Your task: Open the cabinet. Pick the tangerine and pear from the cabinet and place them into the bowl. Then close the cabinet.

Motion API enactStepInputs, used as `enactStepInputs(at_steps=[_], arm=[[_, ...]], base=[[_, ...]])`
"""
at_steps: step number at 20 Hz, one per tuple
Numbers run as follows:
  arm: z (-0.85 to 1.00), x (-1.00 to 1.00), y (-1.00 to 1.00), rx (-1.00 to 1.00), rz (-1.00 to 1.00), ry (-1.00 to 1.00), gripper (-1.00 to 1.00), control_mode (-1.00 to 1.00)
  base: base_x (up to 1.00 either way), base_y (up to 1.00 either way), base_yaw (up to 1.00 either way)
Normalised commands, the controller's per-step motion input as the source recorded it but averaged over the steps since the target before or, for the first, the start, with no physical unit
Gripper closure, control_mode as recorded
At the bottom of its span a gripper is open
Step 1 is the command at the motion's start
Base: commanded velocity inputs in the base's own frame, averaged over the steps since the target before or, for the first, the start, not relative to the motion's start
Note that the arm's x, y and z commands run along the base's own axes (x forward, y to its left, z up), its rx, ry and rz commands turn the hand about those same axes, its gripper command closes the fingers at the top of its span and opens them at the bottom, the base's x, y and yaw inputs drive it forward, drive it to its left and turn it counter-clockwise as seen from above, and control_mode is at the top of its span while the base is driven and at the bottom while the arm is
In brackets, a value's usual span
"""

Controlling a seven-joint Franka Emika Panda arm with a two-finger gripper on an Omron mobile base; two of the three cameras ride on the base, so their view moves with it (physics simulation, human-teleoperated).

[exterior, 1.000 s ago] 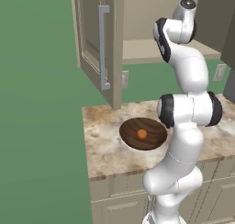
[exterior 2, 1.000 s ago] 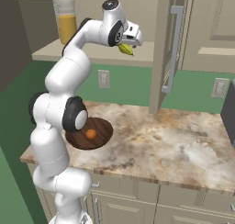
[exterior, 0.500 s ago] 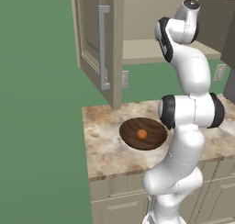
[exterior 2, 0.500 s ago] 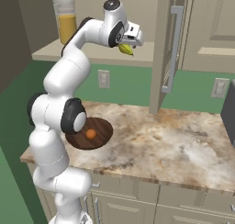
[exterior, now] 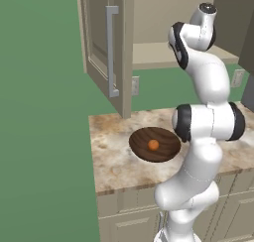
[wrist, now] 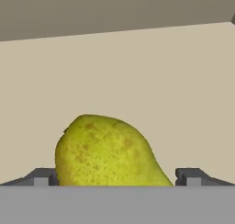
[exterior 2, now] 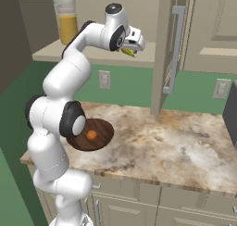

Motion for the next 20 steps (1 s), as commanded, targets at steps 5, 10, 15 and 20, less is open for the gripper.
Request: enactStepInputs(at_steps=[5, 10, 15, 20], arm=[[-0.56, -0.07, 0.04, 0.00, 0.00, 0.09, 1.00, -1.00], [-0.01, 0.00, 0.00, 0.00, 0.00, 0.00, 1.00, -1.00], [0.00, -0.22, 0.00, 0.00, 0.00, -0.01, 1.00, -1.00], [0.00, -0.87, 0.00, 0.00, 0.06, -0.04, 1.00, -1.00]], base=[[0.00, 0.00, 0.00], [0.00, 0.00, 0.00], [0.00, 0.00, 0.00], [0.00, 0.00, 0.00]])
